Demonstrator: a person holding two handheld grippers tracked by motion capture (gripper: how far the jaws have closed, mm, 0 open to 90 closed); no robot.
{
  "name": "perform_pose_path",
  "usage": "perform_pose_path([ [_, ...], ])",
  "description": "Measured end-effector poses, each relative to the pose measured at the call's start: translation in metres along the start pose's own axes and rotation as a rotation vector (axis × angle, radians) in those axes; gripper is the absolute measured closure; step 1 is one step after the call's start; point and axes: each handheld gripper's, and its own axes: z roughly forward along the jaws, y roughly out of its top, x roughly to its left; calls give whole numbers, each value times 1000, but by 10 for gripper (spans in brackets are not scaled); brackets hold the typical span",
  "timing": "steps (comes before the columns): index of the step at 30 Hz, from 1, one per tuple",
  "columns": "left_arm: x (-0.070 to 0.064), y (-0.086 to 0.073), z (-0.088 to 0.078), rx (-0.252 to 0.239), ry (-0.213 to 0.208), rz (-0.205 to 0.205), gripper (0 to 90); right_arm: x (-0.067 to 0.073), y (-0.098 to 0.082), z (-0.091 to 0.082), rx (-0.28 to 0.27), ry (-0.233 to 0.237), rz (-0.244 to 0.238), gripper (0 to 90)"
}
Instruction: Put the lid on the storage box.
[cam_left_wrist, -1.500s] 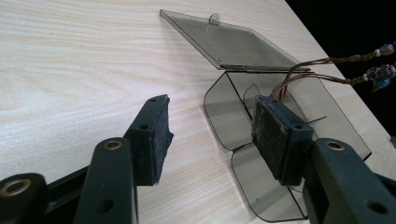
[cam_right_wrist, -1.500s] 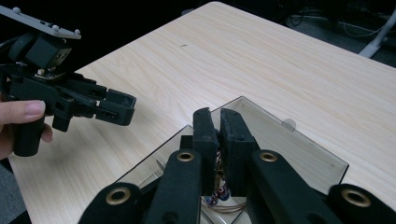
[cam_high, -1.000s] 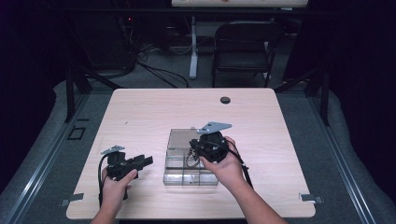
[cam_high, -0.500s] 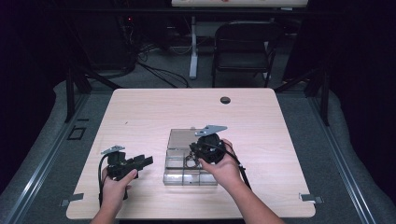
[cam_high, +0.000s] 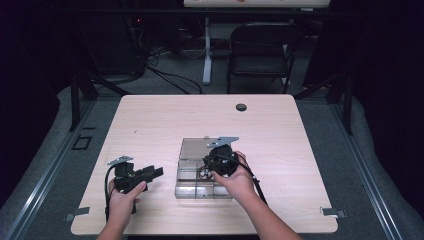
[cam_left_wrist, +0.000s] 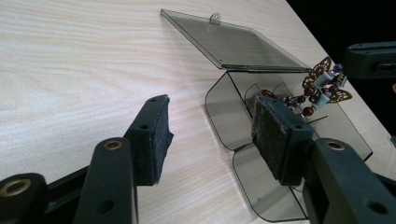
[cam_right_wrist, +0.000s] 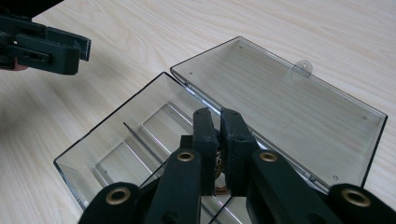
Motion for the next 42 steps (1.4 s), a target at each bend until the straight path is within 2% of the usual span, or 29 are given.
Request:
perform_pose_path([
  [3,0,0,0,0,0,0,469,1,-2,2,-2,4,10,857],
  [10,0,0,0,5,0,0,469,3,-4,6,19,8,-3,857],
  [15,0,0,0,5,-1,0,469,4,-5,11,36,-12,-19,857],
  [20,0,0,0,4,-1,1,469,4,-7,18,50,-16,-9,857],
  [21,0,0,0,2,0,0,469,4,-8,20,63,-22,-24,856],
  [27,1,0,0,1,1,1,469,4,-10,26,85,-25,-20,856],
  [34,0,0,0,0,2,0,469,4,-11,32,84,-21,-10,856],
  [42,1,0,0,0,2,0,469,5,-10,38,101,-28,-25,854],
])
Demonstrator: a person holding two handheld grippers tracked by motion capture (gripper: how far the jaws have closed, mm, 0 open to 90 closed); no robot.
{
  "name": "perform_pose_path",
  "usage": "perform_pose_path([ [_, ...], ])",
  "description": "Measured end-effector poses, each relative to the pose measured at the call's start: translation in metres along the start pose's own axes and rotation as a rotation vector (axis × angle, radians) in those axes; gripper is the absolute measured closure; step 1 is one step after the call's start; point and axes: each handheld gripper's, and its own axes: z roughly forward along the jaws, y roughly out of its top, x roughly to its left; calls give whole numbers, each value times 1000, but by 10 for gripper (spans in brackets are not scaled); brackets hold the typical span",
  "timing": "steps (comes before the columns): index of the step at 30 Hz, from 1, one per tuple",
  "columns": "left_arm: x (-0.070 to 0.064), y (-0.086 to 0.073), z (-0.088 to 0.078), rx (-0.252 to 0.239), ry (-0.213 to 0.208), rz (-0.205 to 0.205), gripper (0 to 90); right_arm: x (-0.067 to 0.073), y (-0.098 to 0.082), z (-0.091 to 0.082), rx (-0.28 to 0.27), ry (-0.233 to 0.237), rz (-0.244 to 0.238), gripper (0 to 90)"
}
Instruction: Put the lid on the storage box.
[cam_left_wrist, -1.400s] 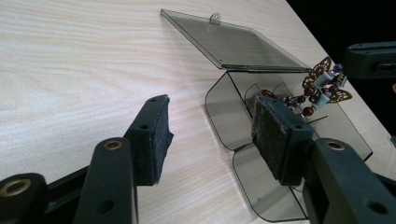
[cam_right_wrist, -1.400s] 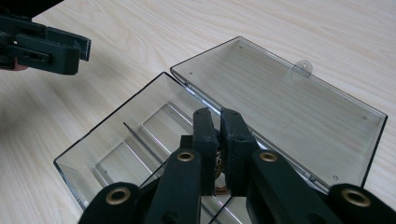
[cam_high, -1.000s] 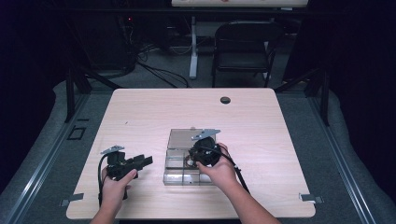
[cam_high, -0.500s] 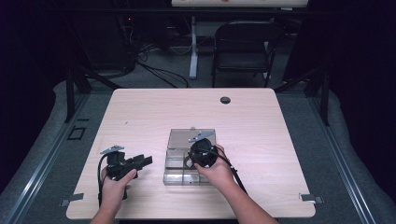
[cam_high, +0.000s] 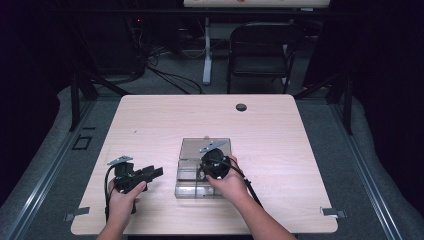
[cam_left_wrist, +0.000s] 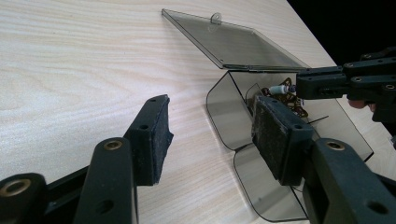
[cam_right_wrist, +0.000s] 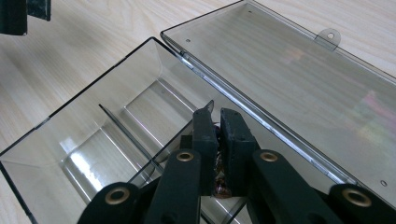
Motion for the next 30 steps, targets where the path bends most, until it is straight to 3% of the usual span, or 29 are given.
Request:
perform_pose_path([
  [18,1,0,-1,-1,-3,-5,469,8,4,14,20,13,-4,820],
  [24,1,0,-1,-1,-2,-5,469,6,2,16,1,31,36,816],
  [30,1,0,-1,-1,-2,-4,469,4,1,10,13,15,4,831],
])
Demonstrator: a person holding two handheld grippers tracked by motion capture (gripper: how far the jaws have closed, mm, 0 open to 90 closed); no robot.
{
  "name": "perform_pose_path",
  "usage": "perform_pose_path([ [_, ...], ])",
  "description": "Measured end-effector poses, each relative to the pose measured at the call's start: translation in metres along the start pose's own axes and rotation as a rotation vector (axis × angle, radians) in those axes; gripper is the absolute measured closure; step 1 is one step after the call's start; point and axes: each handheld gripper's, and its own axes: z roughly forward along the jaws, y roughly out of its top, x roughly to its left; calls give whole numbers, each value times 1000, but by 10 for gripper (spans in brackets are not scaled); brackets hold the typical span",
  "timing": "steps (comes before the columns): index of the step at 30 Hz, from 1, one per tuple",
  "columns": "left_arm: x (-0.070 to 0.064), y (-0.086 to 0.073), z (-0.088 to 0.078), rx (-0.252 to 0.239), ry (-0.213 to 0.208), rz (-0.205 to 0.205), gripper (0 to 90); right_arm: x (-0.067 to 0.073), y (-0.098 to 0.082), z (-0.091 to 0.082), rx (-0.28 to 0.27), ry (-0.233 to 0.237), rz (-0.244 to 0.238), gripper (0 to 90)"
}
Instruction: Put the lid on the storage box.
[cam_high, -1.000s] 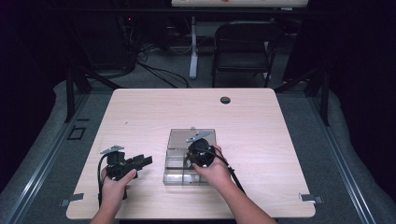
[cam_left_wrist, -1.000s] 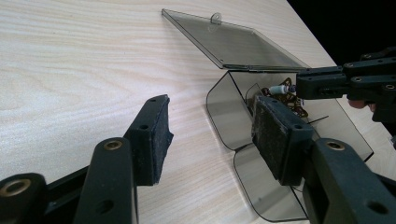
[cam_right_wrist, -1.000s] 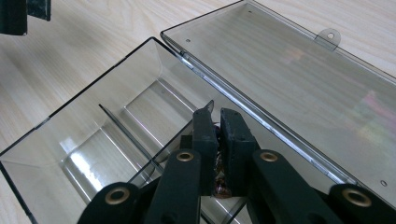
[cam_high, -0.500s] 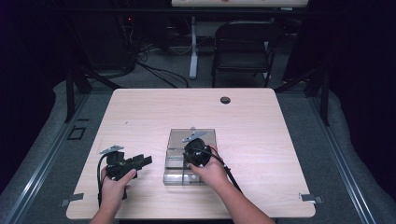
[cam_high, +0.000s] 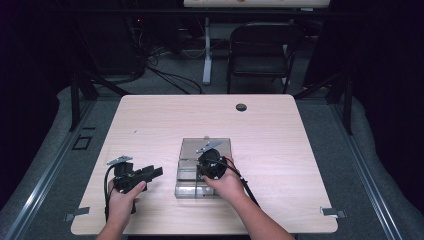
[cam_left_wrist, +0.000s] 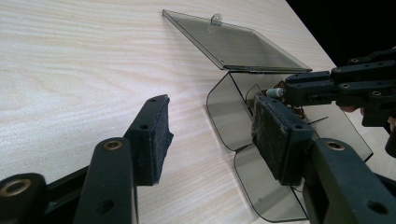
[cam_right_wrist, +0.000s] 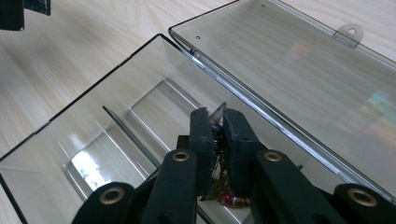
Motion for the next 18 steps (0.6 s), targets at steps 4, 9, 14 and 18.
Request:
perform_pose_path([
  [4,0,0,0,-1,1,0,469,-1,-2,-8,-4,-18,-18,831],
  [9,0,0,1,2,2,4,469,-3,-2,-19,-21,-43,-37,831],
  [14,0,0,1,2,2,3,469,-6,-3,-25,-11,-69,-58,831],
  [18,0,0,1,2,2,1,469,-11,-4,-27,-17,-79,-42,831],
])
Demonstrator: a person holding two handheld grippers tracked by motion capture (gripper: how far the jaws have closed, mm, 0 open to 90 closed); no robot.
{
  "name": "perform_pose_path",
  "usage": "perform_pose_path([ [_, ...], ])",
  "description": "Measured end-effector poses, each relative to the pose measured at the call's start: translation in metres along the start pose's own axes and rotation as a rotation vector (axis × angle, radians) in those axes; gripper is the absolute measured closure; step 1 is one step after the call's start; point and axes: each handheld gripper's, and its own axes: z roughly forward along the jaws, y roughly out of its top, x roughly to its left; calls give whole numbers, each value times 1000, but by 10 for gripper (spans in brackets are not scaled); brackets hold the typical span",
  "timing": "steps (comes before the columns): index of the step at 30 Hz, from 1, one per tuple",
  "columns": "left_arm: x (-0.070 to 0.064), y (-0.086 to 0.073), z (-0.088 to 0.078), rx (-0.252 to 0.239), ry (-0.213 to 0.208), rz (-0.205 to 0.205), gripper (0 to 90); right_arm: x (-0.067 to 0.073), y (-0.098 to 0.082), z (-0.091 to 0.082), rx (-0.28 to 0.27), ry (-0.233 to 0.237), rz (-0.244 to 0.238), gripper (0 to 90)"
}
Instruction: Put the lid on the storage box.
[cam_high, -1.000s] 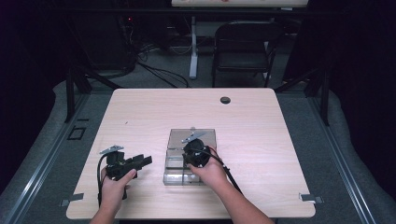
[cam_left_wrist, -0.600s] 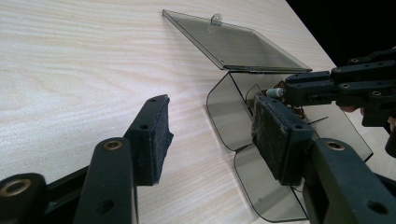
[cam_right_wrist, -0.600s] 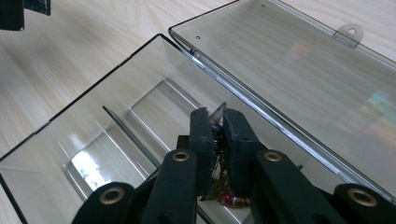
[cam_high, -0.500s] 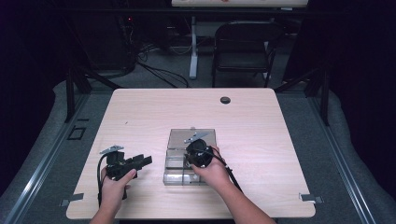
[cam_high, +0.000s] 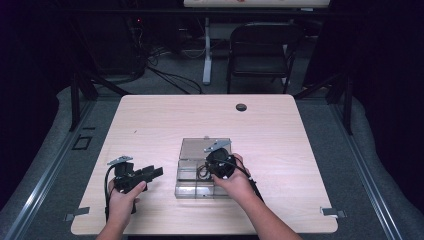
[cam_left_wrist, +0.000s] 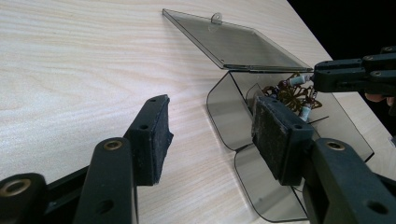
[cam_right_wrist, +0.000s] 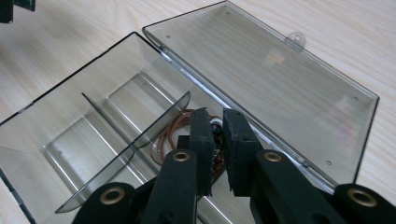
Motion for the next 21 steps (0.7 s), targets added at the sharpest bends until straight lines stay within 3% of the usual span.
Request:
perform_pose_path([
  [5,0,0,0,1,0,1,469,-2,2,-4,-2,-8,0,831],
  [13,0,0,0,2,-1,0,469,7,-1,16,38,9,-15,830],
  [21,2,0,-1,5,1,6,469,11,1,28,35,57,37,830],
])
